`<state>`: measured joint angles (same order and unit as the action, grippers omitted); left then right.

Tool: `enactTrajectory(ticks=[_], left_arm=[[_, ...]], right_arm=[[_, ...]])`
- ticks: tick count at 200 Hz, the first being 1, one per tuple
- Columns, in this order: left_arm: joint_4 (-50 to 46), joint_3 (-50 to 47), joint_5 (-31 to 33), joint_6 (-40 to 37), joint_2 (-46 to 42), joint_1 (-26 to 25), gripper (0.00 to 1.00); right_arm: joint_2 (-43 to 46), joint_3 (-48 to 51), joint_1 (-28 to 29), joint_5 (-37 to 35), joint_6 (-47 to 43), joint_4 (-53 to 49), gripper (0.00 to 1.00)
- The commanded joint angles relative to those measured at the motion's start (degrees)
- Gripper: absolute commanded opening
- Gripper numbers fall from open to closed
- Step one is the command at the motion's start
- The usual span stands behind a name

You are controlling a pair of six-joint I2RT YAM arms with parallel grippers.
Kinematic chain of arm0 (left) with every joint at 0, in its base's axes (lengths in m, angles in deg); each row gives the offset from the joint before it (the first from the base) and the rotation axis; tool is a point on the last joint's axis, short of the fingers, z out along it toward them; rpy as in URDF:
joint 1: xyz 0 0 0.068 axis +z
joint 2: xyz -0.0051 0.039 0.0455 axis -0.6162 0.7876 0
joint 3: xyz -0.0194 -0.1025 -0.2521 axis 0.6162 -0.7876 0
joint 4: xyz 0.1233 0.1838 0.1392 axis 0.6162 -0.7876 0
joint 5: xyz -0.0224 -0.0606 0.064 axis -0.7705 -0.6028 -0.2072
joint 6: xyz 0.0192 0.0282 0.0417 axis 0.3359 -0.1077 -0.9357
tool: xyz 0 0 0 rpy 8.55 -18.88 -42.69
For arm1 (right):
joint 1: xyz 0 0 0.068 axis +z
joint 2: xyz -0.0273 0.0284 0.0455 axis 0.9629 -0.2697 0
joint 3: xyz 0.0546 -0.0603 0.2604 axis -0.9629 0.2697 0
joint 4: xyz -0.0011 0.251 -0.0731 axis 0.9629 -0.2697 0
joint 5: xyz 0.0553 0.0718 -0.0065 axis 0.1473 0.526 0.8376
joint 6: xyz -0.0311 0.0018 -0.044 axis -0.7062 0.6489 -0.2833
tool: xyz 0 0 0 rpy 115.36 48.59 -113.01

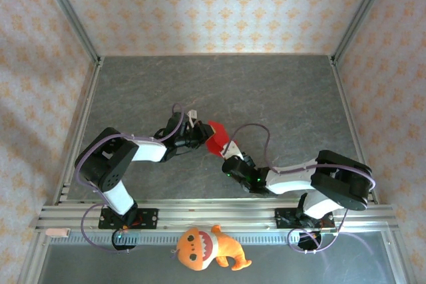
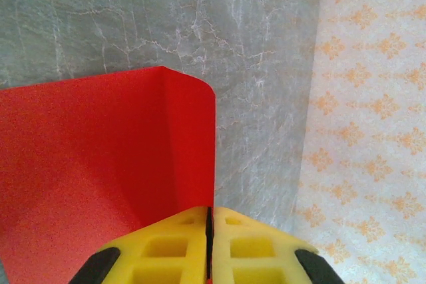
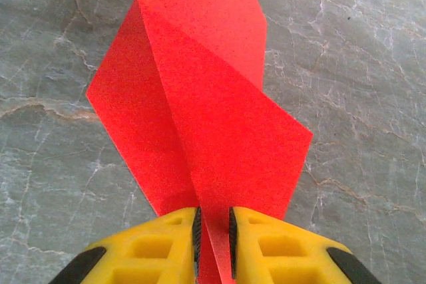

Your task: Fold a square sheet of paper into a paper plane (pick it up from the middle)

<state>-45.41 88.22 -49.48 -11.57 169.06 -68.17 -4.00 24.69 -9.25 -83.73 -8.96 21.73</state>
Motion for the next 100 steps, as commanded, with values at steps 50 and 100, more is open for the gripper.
enactTrajectory(ticks=[50, 100], left_arm=[[-1.11, 1.69, 0.82, -1.30, -1.33, -0.51, 0.10], [-1.02, 1.69, 1.00, -1.25, -1.55, -0.50, 0.10]], right_arm=[[-2.23, -0.86, 0.29, -2.65, -1.77, 3.71, 0.19], [-3.16, -0.76, 0.25, -3.36, -2.02, 4.40, 0.20]])
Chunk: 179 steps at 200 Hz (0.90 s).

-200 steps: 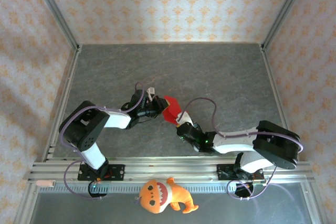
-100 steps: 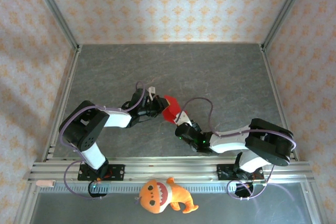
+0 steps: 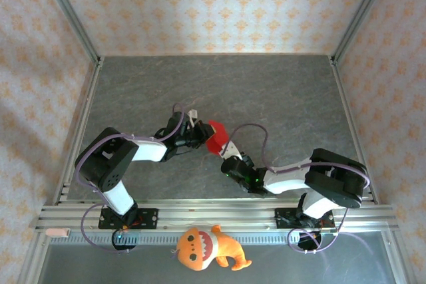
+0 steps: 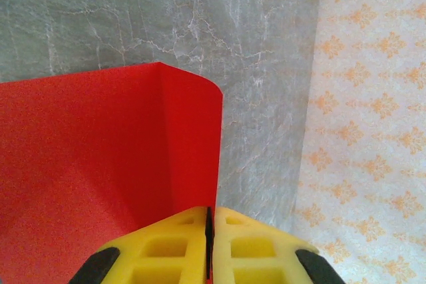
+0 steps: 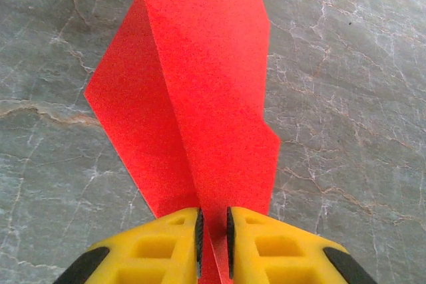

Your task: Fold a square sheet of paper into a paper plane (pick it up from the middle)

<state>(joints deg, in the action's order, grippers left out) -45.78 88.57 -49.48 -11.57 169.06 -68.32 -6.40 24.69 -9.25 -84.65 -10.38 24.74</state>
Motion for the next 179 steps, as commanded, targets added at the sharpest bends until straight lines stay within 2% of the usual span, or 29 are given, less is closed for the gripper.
enactTrajectory(ticks=[1, 48, 80, 103, 125, 148, 179], left_arm=[[-0.62, 1.34, 0.98, -1.26, -1.57, -0.33, 0.10], [-0.32, 1.15, 0.79, -1.10, -1.41, -0.32, 0.10], [-0.26, 1.27, 0.72, -0.98, -1.44, -0.36, 0.10], [-0.32, 1.26, 0.98, -1.03, -1.49, -0.31, 0.14], [-0.85, 1.25, 1.31, -1.21, -1.41, -0.35, 0.20], [-1.11, 1.24, 1.45, -1.30, -1.26, -0.31, 0.20], [-2.34, 1.55, 1.73, -2.05, -1.32, -0.37, 0.16]], right_arm=[[-0.76, -0.76, 0.27, -2.47, -0.60, 1.44, 0.20], [-1.09, -0.67, 0.24, -2.37, -0.71, 1.76, 0.15], [-0.98, -0.36, 0.29, -2.03, -0.68, 2.04, 0.07], [-0.46, -0.10, 0.11, -1.79, 0.20, 2.03, 0.03], [0.71, 0.41, -0.70, 0.71, 1.18, 2.90, 0.04], [1.68, 1.00, -1.40, 1.50, 1.45, 3.77, 0.04], [2.42, 1.41, -1.56, 1.03, -0.57, 4.51, 0.11]])
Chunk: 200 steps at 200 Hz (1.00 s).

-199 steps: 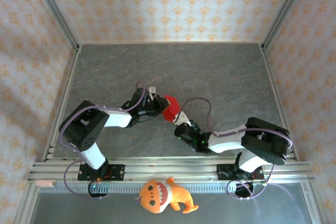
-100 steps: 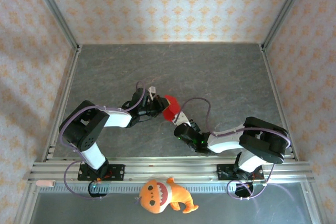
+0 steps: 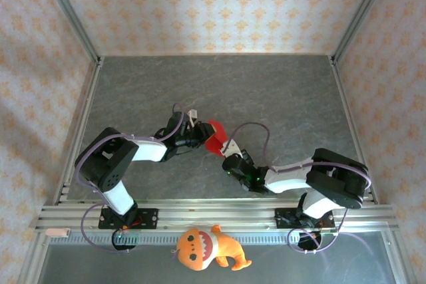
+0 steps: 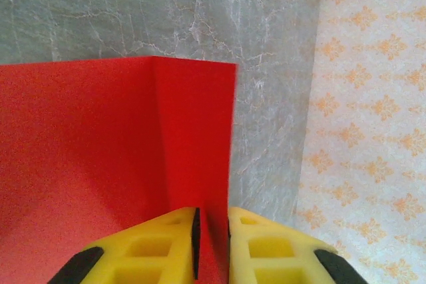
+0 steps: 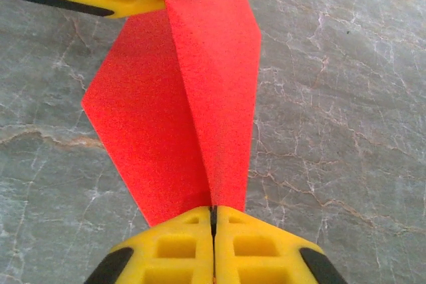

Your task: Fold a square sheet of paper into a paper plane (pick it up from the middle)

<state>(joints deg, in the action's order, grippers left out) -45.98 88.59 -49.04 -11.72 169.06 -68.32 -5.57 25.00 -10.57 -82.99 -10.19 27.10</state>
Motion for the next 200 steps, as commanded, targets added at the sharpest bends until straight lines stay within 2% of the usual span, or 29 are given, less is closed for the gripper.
enactTrajectory(ticks=[1, 71, 132, 155, 200], left_arm=[[-2.15, 1.51, 1.30, -1.90, -1.28, -0.34, 0.16], [-5.50, 3.19, 0.96, -4.14, -1.38, -0.27, 0.13], [-6.97, 4.22, 0.69, -5.14, -1.01, -0.18, 0.12], [-7.36, 4.48, 0.76, -5.26, -1.11, -0.13, 0.12], [-7.61, 5.05, 0.45, -5.49, -0.71, 0.03, 0.12]], right_arm=[[1.58, 1.16, -0.25, -0.60, -0.83, 2.22, 0.11], [0.05, 1.36, -1.36, 0.72, -6.63, 5.64, 0.18], [-1.45, 0.87, -1.42, 0.78, -6.79, 6.01, 0.19], [-1.37, 1.04, -1.44, 0.78, -7.10, 6.26, 0.24], [-1.76, 0.87, -1.40, 1.72, -7.91, 6.43, 0.27]])
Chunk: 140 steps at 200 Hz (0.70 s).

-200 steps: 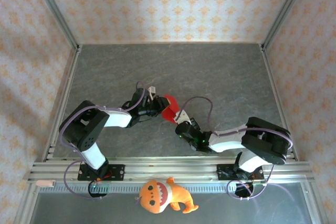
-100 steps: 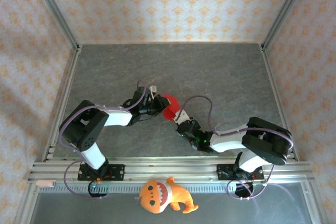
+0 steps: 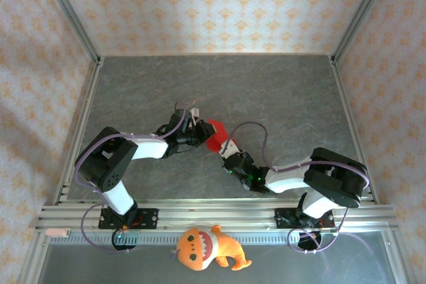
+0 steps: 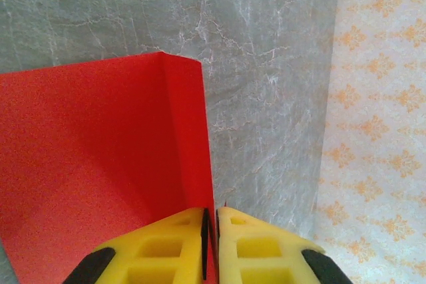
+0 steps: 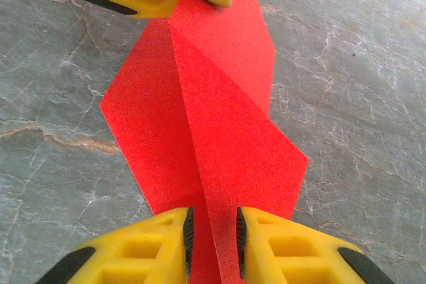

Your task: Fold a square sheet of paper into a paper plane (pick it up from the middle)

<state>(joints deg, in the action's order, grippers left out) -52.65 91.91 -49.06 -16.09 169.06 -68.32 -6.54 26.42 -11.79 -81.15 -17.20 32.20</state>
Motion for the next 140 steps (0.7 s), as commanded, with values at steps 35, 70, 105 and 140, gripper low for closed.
enactTrajectory(ticks=[35, 70, 105, 140], left_arm=[[-0.85, 1.93, -0.01, -1.31, -0.72, 0.08, 0.12], [-1.48, 1.95, 0.09, -1.70, -0.94, 0.28, 0.12], [-1.77, 1.91, 0.22, -1.91, -1.08, 0.48, 0.13], [-2.71, 2.12, 1.02, -2.01, -0.81, 0.68, 0.35]], right_arm=[[-1.76, -0.99, -0.17, -1.55, -0.76, 1.67, 0.27], [-1.74, -0.74, -0.49, -1.73, -0.73, 2.30, 0.14], [-1.36, -0.64, -1.13, -0.24, -0.05, 1.82, 0.05], [-0.84, -0.20, -2.16, 2.80, 1.34, 2.17, 0.03]])
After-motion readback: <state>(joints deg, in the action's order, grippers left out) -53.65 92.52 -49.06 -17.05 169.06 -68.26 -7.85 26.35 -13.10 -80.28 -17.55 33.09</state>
